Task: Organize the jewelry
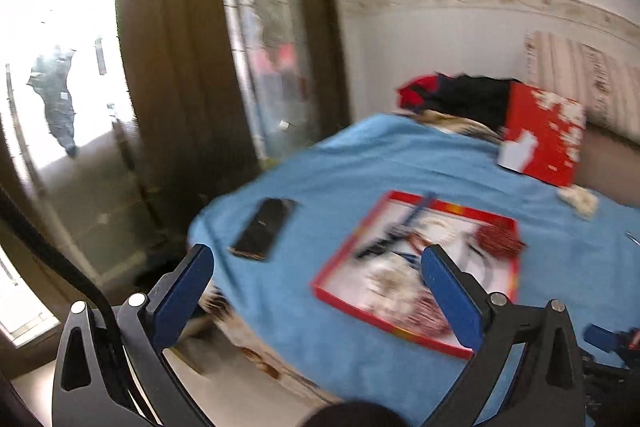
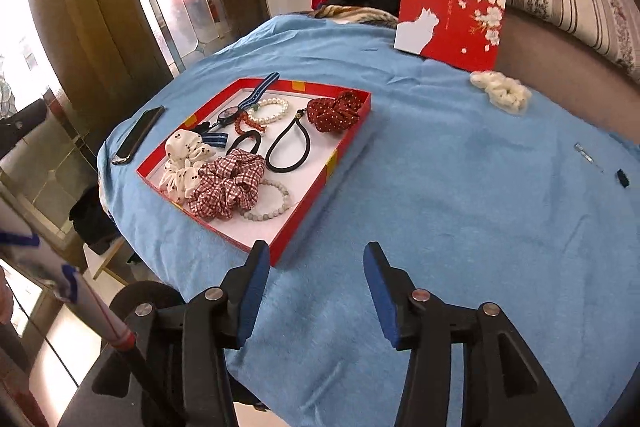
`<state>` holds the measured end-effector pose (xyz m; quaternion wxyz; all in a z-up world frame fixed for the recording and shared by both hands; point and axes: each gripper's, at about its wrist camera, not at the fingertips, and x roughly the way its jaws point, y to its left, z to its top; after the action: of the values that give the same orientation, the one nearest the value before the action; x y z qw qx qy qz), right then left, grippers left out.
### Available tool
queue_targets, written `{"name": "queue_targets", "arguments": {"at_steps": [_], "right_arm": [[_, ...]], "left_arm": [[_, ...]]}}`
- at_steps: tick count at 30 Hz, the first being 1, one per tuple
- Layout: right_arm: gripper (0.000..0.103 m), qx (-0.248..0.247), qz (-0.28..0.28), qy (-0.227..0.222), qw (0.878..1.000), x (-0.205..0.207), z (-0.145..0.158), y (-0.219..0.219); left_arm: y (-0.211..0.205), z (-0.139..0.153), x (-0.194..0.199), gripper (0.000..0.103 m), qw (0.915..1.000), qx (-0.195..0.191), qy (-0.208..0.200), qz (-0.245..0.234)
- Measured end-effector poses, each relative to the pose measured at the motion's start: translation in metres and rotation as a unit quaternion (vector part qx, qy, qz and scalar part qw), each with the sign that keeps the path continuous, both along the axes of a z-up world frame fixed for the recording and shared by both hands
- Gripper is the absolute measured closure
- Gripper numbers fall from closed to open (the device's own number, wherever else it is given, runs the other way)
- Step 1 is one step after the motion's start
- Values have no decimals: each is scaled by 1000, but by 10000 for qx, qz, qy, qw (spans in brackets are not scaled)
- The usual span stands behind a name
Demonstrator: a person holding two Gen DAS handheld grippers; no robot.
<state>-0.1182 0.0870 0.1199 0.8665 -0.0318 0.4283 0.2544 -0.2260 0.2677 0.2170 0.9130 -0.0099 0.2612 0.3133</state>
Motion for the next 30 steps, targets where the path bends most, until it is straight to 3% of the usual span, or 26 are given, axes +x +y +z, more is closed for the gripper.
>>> {"name": "queue_targets", "arguments": {"at_steps": [9,18,30], "right_arm": [[47,-51,-238,-90,9997,-8,0,-22],[47,-77,-485,54,9988,-6,-8,-36],[44,-301,-409,75,9987,-9,-13,-20]], "left_arm": [[-37,-25,18,0,9944,-663,574,-597],[-50,-35,22,0,9894,-854,847,-813],[-47,-48,27,0,9854,-979,1068,-893]]}}
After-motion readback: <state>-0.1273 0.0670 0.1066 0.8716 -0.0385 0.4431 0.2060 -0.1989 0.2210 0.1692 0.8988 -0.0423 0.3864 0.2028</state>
